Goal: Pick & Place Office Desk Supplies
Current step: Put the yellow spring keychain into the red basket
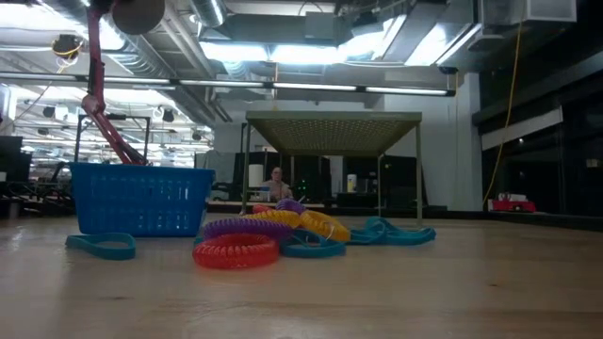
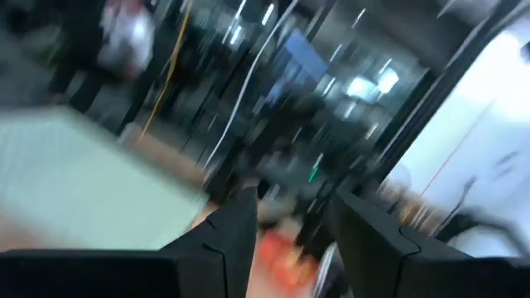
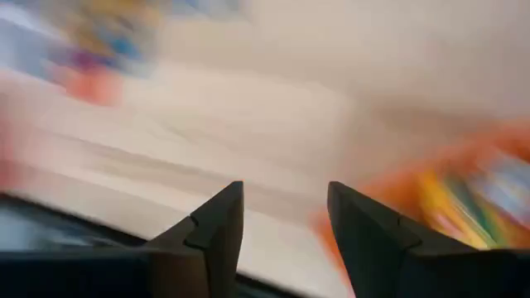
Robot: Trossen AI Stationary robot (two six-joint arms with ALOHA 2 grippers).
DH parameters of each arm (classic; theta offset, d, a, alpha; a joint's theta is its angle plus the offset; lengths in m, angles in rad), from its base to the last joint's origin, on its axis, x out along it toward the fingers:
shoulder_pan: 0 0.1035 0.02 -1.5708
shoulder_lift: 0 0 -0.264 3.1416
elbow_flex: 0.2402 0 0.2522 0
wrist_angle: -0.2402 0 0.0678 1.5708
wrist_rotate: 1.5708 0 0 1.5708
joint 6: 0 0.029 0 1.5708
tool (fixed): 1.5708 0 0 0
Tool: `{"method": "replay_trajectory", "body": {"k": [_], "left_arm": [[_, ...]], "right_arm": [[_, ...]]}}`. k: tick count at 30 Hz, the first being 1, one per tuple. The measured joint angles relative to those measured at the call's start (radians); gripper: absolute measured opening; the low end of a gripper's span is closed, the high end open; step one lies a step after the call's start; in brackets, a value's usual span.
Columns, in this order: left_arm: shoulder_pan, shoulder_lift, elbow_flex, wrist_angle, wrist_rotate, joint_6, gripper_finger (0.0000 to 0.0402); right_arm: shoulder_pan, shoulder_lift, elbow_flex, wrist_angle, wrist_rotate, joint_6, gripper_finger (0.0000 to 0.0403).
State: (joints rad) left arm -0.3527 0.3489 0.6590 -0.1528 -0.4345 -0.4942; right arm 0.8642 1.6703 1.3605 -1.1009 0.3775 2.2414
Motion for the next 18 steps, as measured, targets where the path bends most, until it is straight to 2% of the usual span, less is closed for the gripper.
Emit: {"method": "replay_trajectory", "body": {"k": [2, 4, 7, 10, 13, 18], "left_arm": [[0.001, 0.004, 0.000, 0.115, 0.015, 0.037, 0.0152], [0.001, 0.021, 0.002, 0.160, 0.028, 0.045, 0.0152], [0.001, 0.091, 0.001, 0.065, 0.031, -0.017, 0.0152], [0.002, 0.216, 0.000, -0.011, 0.060, -0.086, 0.0152], [0.026, 0.354, 0.000, 0.041, 0.158, -0.110, 0.0152], [0.083, 0.600, 0.099, 0.049, 0.322, -0.077, 0.0152]], "right_arm": [[-0.012, -0.038, 0.000, 0.012, 0.184, -0.025, 0.0178], [-0.018, -0.075, 0.000, 0.013, 0.356, -0.051, 0.0178], [-0.027, -0.128, 0.000, 0.013, 0.587, -0.084, 0.0178], [-0.037, -0.175, 0.000, 0.013, 0.754, -0.107, 0.0178], [-0.048, -0.213, 0.000, 0.013, 0.855, -0.146, 0.0178], [-0.076, -0.263, 0.000, -0.011, 0.854, -0.274, 0.0178]]}}
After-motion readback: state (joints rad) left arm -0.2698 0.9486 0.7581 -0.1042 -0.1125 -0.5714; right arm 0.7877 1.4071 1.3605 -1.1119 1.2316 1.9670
